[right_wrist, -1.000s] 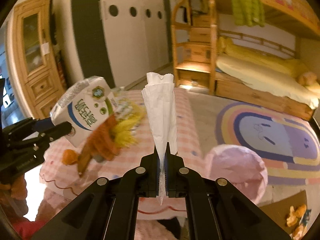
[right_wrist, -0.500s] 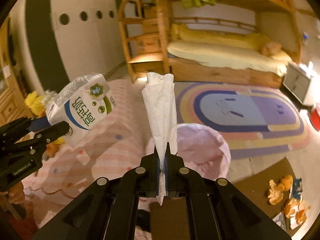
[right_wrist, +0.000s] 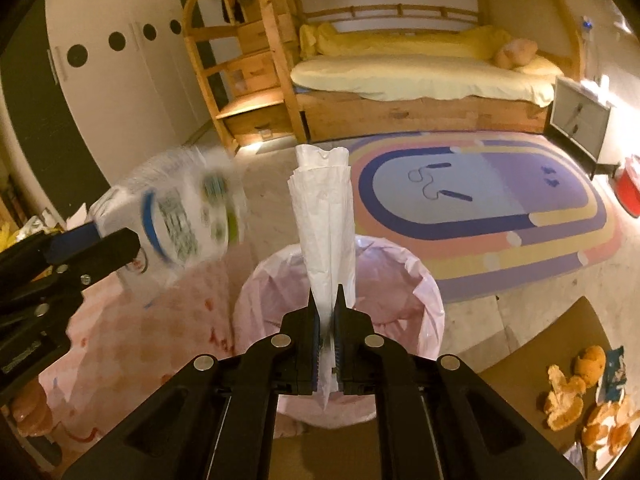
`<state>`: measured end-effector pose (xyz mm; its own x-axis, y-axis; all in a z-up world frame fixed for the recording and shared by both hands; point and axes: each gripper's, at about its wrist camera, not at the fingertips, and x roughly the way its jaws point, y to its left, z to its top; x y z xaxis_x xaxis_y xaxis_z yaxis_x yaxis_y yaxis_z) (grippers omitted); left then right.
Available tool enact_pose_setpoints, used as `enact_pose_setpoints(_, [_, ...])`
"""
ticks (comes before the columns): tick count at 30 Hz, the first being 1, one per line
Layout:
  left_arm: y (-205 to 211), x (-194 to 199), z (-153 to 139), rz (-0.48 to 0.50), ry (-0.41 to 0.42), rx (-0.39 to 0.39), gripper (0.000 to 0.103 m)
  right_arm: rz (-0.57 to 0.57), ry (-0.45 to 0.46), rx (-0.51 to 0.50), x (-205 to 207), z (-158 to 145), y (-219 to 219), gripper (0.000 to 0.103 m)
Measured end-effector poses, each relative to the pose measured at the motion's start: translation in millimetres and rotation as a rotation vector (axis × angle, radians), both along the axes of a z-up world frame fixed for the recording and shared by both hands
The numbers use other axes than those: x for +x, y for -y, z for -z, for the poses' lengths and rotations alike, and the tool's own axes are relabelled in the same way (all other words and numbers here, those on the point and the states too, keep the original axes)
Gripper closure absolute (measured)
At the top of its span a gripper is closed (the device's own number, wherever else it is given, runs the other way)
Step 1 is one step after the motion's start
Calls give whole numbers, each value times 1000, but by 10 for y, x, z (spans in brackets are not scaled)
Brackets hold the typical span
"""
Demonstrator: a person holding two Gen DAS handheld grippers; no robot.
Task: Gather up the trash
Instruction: 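Carry the tissue and carton to the pink bin and release both, then return both tools from the bin to the table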
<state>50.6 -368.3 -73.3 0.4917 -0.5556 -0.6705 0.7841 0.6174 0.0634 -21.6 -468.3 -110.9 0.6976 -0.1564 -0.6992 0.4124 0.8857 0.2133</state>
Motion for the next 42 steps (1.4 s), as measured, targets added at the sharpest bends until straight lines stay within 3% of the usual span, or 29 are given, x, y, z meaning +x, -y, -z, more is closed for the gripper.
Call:
enact_pose_setpoints(1, [10,7,-2,1,2,0,46,3,-9,8,40,41,35,91])
enact_pose_setpoints(3, [-7,33,-7,-11,2,-8,42,7,-26,26,100,111,94,68])
enact_pose_setpoints(5, [-64,93,-3,-35,-17,-9,41,16,-38,30,109,157,119,63])
enact_pose_setpoints(11, [-433,187,-73,-137,-50,-12,41,35,-33,32,-90,26,40,63])
enact_pose_setpoints(19, [-1029,-58,-250,-188,-38,-25,40,-12,25,8,-367,-360,-328,63])
enact_pose_setpoints(32, [-2154,-228,-497,-329,-17,-54,35,-305,119,-55,-225,-938,-1567,63])
enact_pose_setpoints(42, [-3230,-110,-392,-573,-31,-36,32,-464,113,-92,91,-969,-2420,63])
